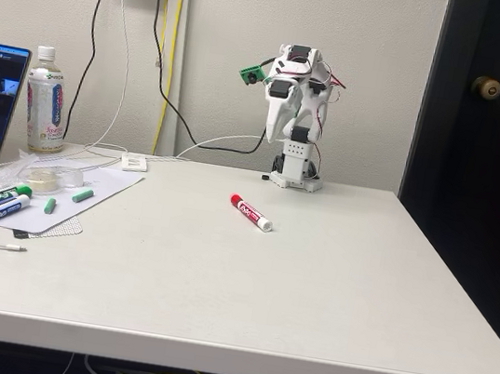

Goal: Pick up the red marker.

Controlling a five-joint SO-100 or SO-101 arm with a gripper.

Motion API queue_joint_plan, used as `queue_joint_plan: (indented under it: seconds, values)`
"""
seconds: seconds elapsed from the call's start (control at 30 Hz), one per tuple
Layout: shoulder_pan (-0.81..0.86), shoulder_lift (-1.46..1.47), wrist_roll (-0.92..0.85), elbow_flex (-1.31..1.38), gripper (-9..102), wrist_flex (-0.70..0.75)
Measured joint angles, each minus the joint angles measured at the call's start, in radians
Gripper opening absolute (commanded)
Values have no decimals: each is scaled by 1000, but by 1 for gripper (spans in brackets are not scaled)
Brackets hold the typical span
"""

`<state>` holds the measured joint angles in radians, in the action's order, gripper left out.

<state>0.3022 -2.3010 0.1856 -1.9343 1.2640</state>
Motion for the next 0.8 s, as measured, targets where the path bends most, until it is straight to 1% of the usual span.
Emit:
queue_joint_plan:
  seconds: [0.2, 0.37, 0.4, 0.47, 0.6, 0.8]
  values:
    - [-6, 58, 55, 8, 1, 17]
    - [-31, 181, 121, 109, 1, 126]
    - [-37, 210, 135, 129, 2, 150]
    - [-55, 252, 164, 153, 8, 195]
    - [-75, 275, 199, 158, 12, 238]
    - [-72, 313, 222, 158, 13, 290]
